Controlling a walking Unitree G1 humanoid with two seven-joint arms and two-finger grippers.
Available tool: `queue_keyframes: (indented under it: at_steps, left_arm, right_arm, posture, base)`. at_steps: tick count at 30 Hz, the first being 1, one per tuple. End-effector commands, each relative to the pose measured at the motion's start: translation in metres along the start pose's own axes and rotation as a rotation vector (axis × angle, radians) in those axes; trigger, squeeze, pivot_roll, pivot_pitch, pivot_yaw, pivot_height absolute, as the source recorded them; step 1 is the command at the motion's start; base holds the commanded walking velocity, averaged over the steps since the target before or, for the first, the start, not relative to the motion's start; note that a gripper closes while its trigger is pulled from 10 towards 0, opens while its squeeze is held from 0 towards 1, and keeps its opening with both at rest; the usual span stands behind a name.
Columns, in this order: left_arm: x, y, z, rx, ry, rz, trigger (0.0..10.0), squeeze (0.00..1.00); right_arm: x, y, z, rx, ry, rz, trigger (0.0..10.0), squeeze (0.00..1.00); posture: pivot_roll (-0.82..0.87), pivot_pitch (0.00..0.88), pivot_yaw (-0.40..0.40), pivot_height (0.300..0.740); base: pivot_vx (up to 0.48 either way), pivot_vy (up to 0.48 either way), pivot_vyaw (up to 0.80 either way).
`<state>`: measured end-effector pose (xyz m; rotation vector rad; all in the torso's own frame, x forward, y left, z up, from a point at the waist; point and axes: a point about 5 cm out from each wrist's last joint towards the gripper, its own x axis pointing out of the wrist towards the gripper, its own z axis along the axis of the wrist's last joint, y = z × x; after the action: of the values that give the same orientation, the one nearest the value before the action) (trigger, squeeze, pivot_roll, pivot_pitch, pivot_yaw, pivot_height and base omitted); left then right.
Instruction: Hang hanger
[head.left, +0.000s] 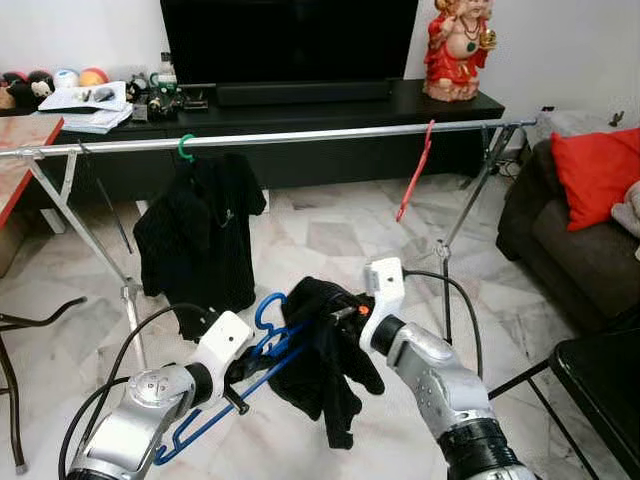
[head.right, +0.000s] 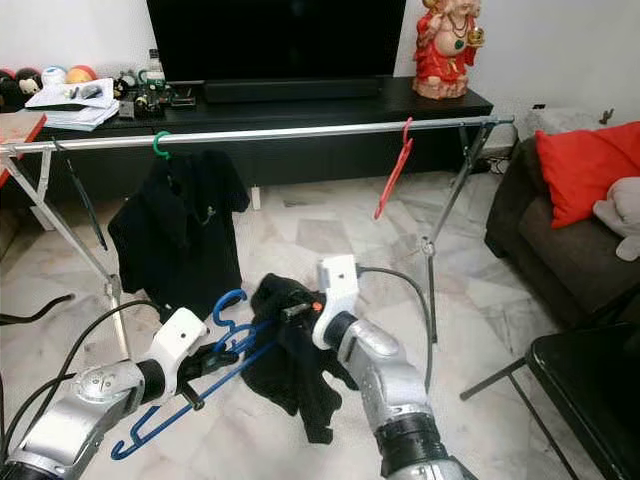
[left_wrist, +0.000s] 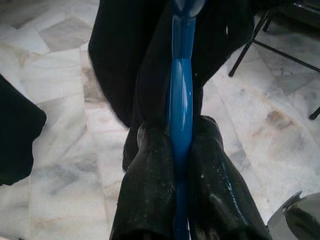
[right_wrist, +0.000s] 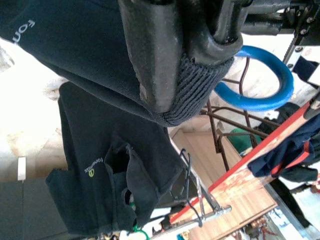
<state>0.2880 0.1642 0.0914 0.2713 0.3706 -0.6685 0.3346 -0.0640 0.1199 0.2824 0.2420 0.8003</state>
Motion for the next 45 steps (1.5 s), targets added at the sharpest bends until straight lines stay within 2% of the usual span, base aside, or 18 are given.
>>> queue_keyframes:
  at_steps: [1, 4, 5, 8, 9, 10, 12, 15, 22, 24, 28, 29, 31, 35, 40, 42, 44, 45]
  left_arm:
    - [-0.001, 0.007, 0.005, 0.002, -0.021, 0.024, 10.0, 0.00]
    - [0.000, 0.006, 0.004, 0.003, -0.016, 0.023, 10.0, 0.00]
    - [0.000, 0.006, 0.004, 0.001, -0.014, 0.018, 10.0, 0.00]
    - [0.000, 0.005, 0.003, -0.001, -0.010, 0.008, 10.0, 0.00]
    - [-0.002, 0.006, 0.001, 0.005, 0.001, 0.013, 10.0, 0.00]
    - [-0.002, 0.006, 0.001, 0.007, 0.004, 0.015, 10.0, 0.00]
    - [-0.004, 0.006, -0.001, 0.011, 0.017, 0.001, 10.0, 0.00]
    - [-0.006, 0.004, -0.005, 0.018, 0.040, -0.013, 10.0, 0.00]
    - [-0.008, 0.005, -0.009, 0.033, 0.068, -0.004, 10.0, 0.00]
    - [-0.006, 0.009, -0.008, 0.033, 0.058, 0.038, 10.0, 0.00]
    - [-0.003, 0.007, -0.003, 0.027, 0.027, 0.027, 10.0, 0.00]
    - [-0.003, 0.007, -0.003, 0.027, 0.027, 0.027, 10.0, 0.00]
    - [-0.003, 0.007, 0.000, 0.013, 0.005, 0.027, 10.0, 0.00]
    - [-0.003, 0.008, 0.001, 0.006, -0.011, 0.034, 10.0, 0.00]
    - [-0.003, 0.008, 0.010, -0.037, -0.068, 0.016, 10.0, 0.00]
    - [-0.003, 0.006, 0.010, -0.041, -0.070, -0.005, 10.0, 0.00]
    - [-0.004, 0.002, 0.012, -0.056, -0.087, -0.043, 10.0, 0.00]
    - [-0.004, 0.002, 0.012, -0.056, -0.087, -0.043, 10.0, 0.00]
  right_arm:
    - [-0.001, 0.001, 0.003, 0.009, -0.012, 0.000, 10.0, 0.00]
    - [-0.003, 0.000, 0.000, 0.026, -0.013, 0.004, 10.0, 0.00]
    - [-0.007, -0.003, -0.003, -0.004, -0.004, -0.015, 10.0, 0.00]
    - [-0.009, -0.010, -0.007, -0.013, 0.015, -0.080, 10.0, 0.00]
    - [-0.015, -0.033, -0.012, 0.043, 0.021, -0.271, 10.0, 0.00]
    - [-0.017, -0.039, -0.014, 0.060, 0.023, -0.322, 10.0, 0.00]
    - [-0.029, -0.062, -0.024, 0.105, 0.074, -0.517, 10.0, 0.00]
    - [-0.034, -0.069, -0.027, 0.114, 0.079, -0.564, 10.0, 0.00]
    - [-0.029, -0.063, -0.023, 0.114, 0.059, -0.521, 10.0, 0.00]
    - [-0.021, -0.051, -0.022, 0.134, 0.048, -0.417, 10.0, 0.00]
    - [-0.015, -0.031, -0.021, 0.138, 0.053, -0.251, 10.0, 0.00]
    - [-0.015, -0.031, -0.021, 0.138, 0.053, -0.251, 10.0, 0.00]
    - [-0.013, -0.015, -0.009, 0.174, -0.009, -0.131, 10.0, 0.00]
    - [-0.013, -0.006, -0.004, 0.186, -0.035, -0.069, 10.0, 0.00]
    - [-0.011, -0.004, -0.004, 0.058, -0.028, -0.046, 10.0, 0.00]
    - [-0.012, -0.011, -0.008, 0.000, 0.003, -0.087, 10.0, 0.00]
    - [-0.016, -0.018, -0.007, -0.136, 0.018, -0.126, 10.0, 0.00]
    - [-0.016, -0.018, -0.007, -0.136, 0.018, -0.126, 10.0, 0.00]
  posture:
    - [0.15, 0.032, -0.055, 0.740]
    - [0.15, 0.032, -0.055, 0.740]
    - [0.15, 0.032, -0.055, 0.740]
    - [0.15, 0.032, -0.055, 0.740]
    - [0.16, 0.034, -0.056, 0.740]
    - [0.16, 0.034, -0.056, 0.740]
    - [0.16, 0.034, -0.056, 0.740]
    - [0.16, 0.039, -0.055, 0.740]
    - [0.16, 0.043, -0.055, 0.740]
    - [0.16, 0.043, -0.055, 0.740]
    - [0.16, 0.047, -0.056, 0.740]
    - [0.16, 0.047, -0.056, 0.740]
    - [0.16, 0.049, -0.056, 0.740]
    - [0.15, 0.048, -0.057, 0.740]
    - [0.15, 0.047, -0.059, 0.740]
    - [0.15, 0.043, -0.059, 0.740]
    - [0.15, 0.041, -0.059, 0.740]
    - [0.15, 0.041, -0.059, 0.740]
  base:
    - [0.000, 0.000, 0.00]
    - [0.000, 0.000, 0.00]
    - [0.000, 0.000, 0.00]
    - [0.000, 0.000, 0.00]
    - [0.000, 0.000, 0.00]
    - [0.000, 0.000, 0.00]
    - [0.000, 0.000, 0.00]
    - [0.000, 0.000, 0.00]
    - [0.000, 0.000, 0.00]
    - [0.000, 0.000, 0.00]
    - [0.000, 0.000, 0.00]
    - [0.000, 0.000, 0.00]
    - [0.000, 0.000, 0.00]
    - [0.000, 0.000, 0.00]
    - [0.000, 0.000, 0.00]
    - [0.000, 0.000, 0.00]
    - [0.000, 0.000, 0.00]
    - [0.000, 0.000, 0.00]
